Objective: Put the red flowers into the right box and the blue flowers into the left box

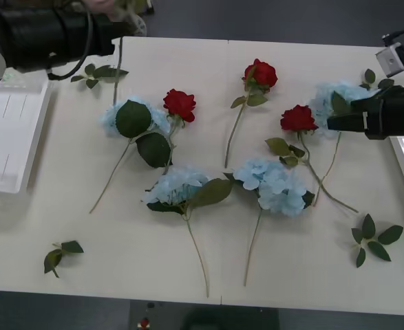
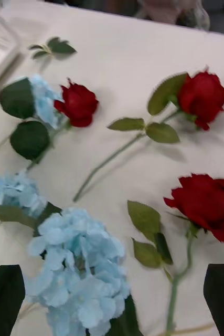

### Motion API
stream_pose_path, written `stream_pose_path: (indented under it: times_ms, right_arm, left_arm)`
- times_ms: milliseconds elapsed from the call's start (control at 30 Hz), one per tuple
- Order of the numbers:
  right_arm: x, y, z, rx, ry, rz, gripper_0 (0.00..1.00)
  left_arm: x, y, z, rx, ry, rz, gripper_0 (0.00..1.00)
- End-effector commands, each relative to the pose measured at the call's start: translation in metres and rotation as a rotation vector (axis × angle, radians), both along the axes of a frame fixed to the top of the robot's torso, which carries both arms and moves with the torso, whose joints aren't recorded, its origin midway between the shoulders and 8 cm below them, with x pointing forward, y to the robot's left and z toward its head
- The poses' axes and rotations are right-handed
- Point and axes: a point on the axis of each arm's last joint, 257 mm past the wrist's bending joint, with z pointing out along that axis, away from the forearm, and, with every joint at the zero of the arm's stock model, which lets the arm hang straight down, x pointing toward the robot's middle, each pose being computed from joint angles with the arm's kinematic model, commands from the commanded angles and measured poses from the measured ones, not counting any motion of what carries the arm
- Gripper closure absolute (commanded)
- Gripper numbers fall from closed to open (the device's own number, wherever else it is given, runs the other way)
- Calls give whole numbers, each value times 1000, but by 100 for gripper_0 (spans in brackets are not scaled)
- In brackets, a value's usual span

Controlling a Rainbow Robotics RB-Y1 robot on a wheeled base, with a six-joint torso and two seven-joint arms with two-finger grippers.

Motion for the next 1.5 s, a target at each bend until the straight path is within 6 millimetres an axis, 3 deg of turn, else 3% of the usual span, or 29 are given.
stream_pose_path:
  times_ms: [33, 100, 233, 400, 700, 833, 1100, 1500]
  right_arm:
    - [-11, 23, 34, 44, -132, 125, 0]
    - [-20, 37, 46, 107, -151, 174, 0]
    - [-32, 51, 61, 185, -161, 230, 0]
    - [-43, 65, 77, 262, -161, 279, 0]
    - [-35, 86, 96, 323, -111, 269, 0]
    - [-22, 92, 89, 348, -87, 247, 0]
    - [7, 107, 68, 395, -144, 263, 0]
    - [2, 127, 39, 371, -323, 400, 0]
  left_arm:
    - [-7, -50, 52, -117, -72, -62, 100]
    - [-11, -69, 66, -150, -101, -90, 100]
    - [-16, -94, 68, -146, -133, -123, 100]
    - [-29, -132, 54, -117, -159, -183, 100]
    - [-65, -162, 24, -31, -226, -246, 100]
    - [-86, -170, 17, -14, -245, -284, 100]
    - [-135, -194, 31, -36, -317, -356, 100]
    - [-137, -217, 47, -88, -366, -334, 100]
